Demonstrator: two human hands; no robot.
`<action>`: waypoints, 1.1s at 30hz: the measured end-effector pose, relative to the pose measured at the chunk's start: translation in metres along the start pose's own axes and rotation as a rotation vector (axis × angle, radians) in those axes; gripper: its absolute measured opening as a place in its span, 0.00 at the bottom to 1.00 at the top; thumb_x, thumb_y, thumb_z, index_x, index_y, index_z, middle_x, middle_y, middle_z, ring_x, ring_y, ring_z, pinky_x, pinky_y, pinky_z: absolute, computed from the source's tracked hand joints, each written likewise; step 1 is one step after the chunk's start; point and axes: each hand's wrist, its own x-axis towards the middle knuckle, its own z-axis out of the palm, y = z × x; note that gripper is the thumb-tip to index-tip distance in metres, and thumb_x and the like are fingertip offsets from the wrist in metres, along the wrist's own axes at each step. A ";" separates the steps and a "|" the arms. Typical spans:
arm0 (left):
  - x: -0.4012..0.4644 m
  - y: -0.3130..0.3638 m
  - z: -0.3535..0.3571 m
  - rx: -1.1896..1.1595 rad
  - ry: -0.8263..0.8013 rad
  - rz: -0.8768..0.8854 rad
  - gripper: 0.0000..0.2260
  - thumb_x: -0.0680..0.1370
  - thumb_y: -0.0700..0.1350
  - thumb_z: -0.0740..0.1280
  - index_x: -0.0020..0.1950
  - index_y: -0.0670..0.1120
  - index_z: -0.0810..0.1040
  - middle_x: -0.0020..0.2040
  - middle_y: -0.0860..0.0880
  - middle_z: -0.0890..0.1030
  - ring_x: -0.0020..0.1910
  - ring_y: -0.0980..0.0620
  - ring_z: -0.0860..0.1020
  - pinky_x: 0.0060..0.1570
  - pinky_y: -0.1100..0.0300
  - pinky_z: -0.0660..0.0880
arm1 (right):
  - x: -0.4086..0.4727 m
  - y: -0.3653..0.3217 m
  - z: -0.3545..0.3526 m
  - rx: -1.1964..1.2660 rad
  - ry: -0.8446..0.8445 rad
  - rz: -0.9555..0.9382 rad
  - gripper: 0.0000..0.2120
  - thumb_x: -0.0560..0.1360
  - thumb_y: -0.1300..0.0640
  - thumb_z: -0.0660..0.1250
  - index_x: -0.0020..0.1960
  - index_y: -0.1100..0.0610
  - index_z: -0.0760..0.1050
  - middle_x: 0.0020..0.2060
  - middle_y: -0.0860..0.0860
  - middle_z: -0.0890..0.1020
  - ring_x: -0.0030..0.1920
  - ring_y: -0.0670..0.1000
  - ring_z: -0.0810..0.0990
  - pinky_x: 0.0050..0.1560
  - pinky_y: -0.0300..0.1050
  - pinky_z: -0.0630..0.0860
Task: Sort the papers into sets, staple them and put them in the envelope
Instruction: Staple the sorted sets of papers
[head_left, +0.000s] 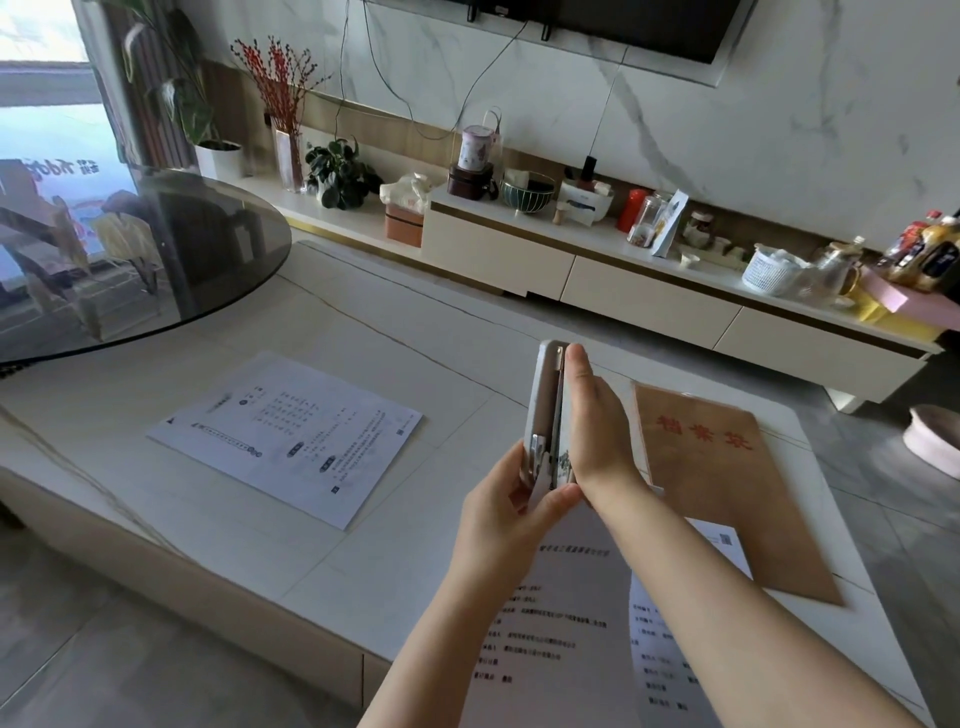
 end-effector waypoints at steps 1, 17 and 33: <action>0.000 -0.001 0.000 -0.003 0.002 0.017 0.09 0.74 0.45 0.72 0.52 0.46 0.79 0.29 0.62 0.74 0.29 0.63 0.69 0.33 0.71 0.64 | 0.001 0.001 0.000 -0.001 0.002 -0.010 0.26 0.79 0.37 0.52 0.48 0.59 0.75 0.40 0.50 0.77 0.39 0.44 0.75 0.26 0.24 0.66; 0.002 -0.006 0.001 0.009 -0.063 -0.204 0.21 0.73 0.49 0.73 0.64 0.59 0.71 0.48 0.58 0.81 0.42 0.62 0.79 0.46 0.64 0.73 | 0.010 0.017 -0.002 0.022 0.022 0.034 0.24 0.79 0.36 0.51 0.42 0.55 0.72 0.36 0.49 0.75 0.36 0.47 0.76 0.26 0.31 0.69; -0.007 -0.032 -0.041 0.378 -0.048 -0.403 0.09 0.80 0.47 0.62 0.43 0.44 0.75 0.40 0.46 0.83 0.34 0.50 0.81 0.37 0.56 0.78 | 0.050 0.006 -0.046 0.410 0.166 0.463 0.30 0.70 0.27 0.58 0.49 0.54 0.73 0.41 0.53 0.79 0.39 0.52 0.81 0.37 0.47 0.78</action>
